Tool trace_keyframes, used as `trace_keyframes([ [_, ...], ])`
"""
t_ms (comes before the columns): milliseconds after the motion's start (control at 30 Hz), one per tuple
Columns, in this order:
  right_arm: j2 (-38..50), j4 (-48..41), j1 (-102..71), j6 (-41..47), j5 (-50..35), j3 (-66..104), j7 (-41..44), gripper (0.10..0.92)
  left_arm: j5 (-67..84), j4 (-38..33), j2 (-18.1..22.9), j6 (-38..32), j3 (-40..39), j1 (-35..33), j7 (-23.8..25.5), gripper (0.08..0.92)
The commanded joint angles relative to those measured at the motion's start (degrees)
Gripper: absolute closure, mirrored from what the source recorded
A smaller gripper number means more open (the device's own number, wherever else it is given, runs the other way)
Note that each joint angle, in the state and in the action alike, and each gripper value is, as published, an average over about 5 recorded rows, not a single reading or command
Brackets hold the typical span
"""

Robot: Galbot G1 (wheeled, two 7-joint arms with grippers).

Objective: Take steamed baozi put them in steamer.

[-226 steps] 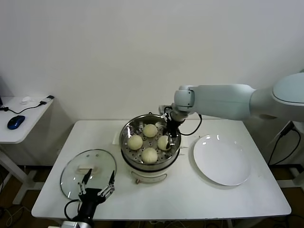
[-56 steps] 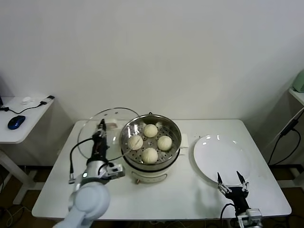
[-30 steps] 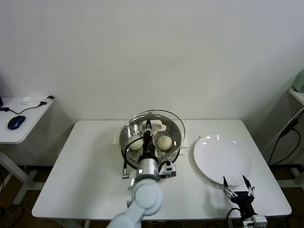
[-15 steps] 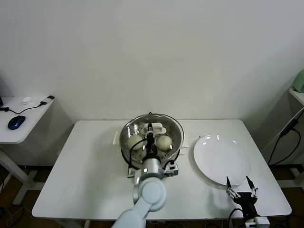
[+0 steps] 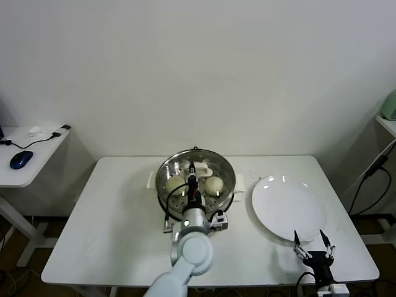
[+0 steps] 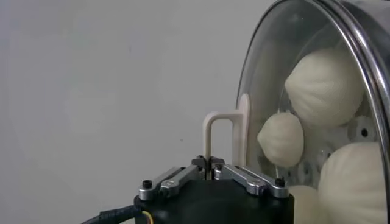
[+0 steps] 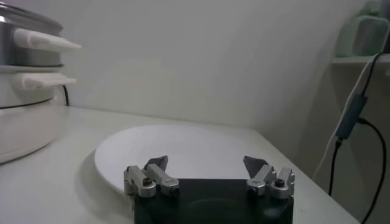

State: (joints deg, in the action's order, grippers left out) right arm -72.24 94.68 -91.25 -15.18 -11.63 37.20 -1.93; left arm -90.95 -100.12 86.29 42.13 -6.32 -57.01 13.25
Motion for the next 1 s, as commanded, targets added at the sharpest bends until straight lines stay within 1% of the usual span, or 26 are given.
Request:
trace_keyframes([
  [33, -0.2, 0.1, -0.2, -1.3, 0.6, -0.1, 0.1, 0.203, 0.8, -1.1, -1.0, 2.3, 0.0, -0.4, 0.0, 0.865],
  [133, -0.1, 0.5, -0.4, -0.7, 0.6, -0.1, 0.3, 0.203, 2.2, -3.6, -2.1, 2.4, -0.9, -0.7, 1.1, 0.822],
  [300, 0.1, 1.6, -0.6, 1.9, -0.1, -0.2, 0.5, 0.203, 6.4, -9.1, -4.0, 2.8, -2.4, -1.3, 2.5, 0.681],
  [467, 0.1, 2.8, -0.7, 4.2, -2.0, -0.7, -0.4, 0.203, 12.1, -16.6, -5.9, 2.8, -2.8, -3.5, 2.0, 0.534],
  [533, 0.4, 3.2, -0.9, 3.8, -2.7, -0.9, -1.2, 0.203, 16.9, -19.5, -7.1, 2.0, -1.9, -5.2, -0.6, 0.482],
  [567, 0.6, 3.4, -1.0, 3.1, -2.9, -1.1, -1.4, 0.203, 20.4, -20.8, -7.8, 1.0, -1.0, -6.1, -2.5, 0.447],
  [600, 0.9, 3.5, -1.1, 2.3, -3.3, -1.2, -1.3, 0.203, 25.4, -21.9, -8.3, -1.2, 0.4, -7.1, -5.7, 0.421],
  [733, 2.4, 3.8, -1.1, 0.9, -4.1, -1.7, -1.7, 0.203, 48.4, -24.4, -9.1, -16.3, 10.3, -11.6, -19.6, 0.309],
  [800, 2.6, 3.8, -0.9, 0.8, -4.4, -1.9, -2.2, 0.203, 60.8, -25.4, -9.4, -21.0, 16.5, -13.6, -23.8, 0.249],
  [833, 2.4, 3.7, -0.7, 0.5, -4.4, -1.8, -2.2, 0.203, 67.9, -26.2, -9.7, -22.5, 20.1, -14.7, -25.5, 0.228],
  [867, 2.0, 3.8, -0.6, 0.3, -4.3, -1.6, -2.0, 0.203, 74.6, -26.7, -10.1, -24.3, 23.8, -15.8, -26.1, 0.206],
  [1000, 0.4, 4.3, -0.1, -0.3, -3.5, -0.8, -0.7, 0.203, 95.5, -26.4, -13.4, -32.3, 37.1, -20.4, -25.6, 0.179],
])
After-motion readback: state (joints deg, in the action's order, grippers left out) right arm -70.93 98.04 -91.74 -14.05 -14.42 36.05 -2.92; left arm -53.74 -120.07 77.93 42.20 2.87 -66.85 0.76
